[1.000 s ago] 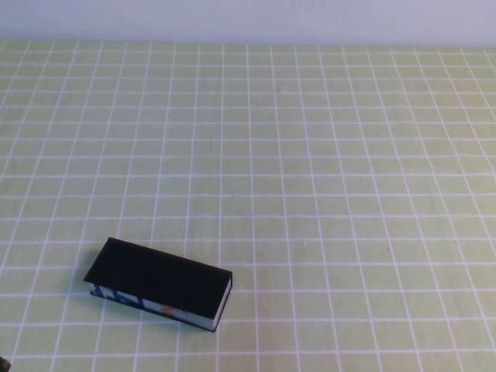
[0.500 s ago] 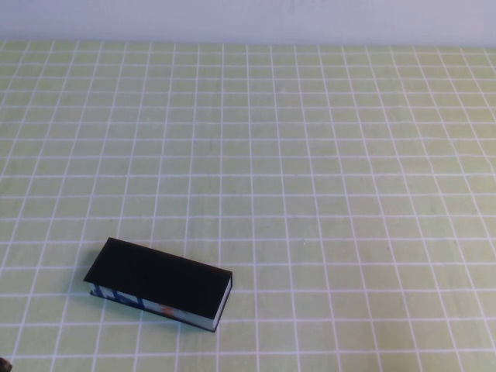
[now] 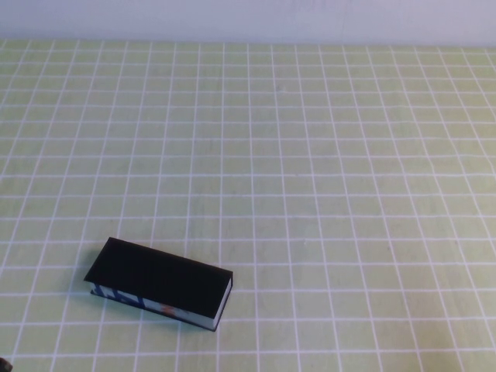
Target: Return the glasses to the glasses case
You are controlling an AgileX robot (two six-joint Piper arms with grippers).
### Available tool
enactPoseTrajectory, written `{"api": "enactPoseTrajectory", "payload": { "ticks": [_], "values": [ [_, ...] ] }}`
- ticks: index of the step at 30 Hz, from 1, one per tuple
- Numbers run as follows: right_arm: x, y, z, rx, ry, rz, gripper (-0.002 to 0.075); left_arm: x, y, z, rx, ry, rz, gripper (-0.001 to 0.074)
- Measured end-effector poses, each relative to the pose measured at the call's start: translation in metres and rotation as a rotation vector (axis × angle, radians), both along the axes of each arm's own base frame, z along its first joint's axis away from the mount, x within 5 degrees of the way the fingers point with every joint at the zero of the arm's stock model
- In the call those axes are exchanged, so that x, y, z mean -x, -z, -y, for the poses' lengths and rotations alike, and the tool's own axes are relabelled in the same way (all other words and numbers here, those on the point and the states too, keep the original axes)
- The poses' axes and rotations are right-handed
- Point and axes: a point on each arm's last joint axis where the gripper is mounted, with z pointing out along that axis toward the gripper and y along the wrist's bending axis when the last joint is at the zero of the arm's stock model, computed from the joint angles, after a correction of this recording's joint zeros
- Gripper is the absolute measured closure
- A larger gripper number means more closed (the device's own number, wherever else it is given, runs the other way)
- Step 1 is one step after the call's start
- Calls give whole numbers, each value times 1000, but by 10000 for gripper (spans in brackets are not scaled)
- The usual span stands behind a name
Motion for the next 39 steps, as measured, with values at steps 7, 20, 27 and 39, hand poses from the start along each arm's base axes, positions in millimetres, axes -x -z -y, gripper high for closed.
{"api": "enactPoseTrajectory", "payload": {
  "ticks": [7, 20, 27, 39],
  "values": [
    [0, 4, -1, -7, -19, -42, 737, 0, 0, 0, 0, 0, 0, 738],
    [1, 22, -7, 209, -122, -116, 737, 0, 0, 0, 0, 0, 0, 738],
    [2, 25, -9, 237, -146, -150, 737, 0, 0, 0, 0, 0, 0, 738],
    [2, 25, -9, 240, -147, -151, 737, 0, 0, 0, 0, 0, 0, 738]
  ]
}}
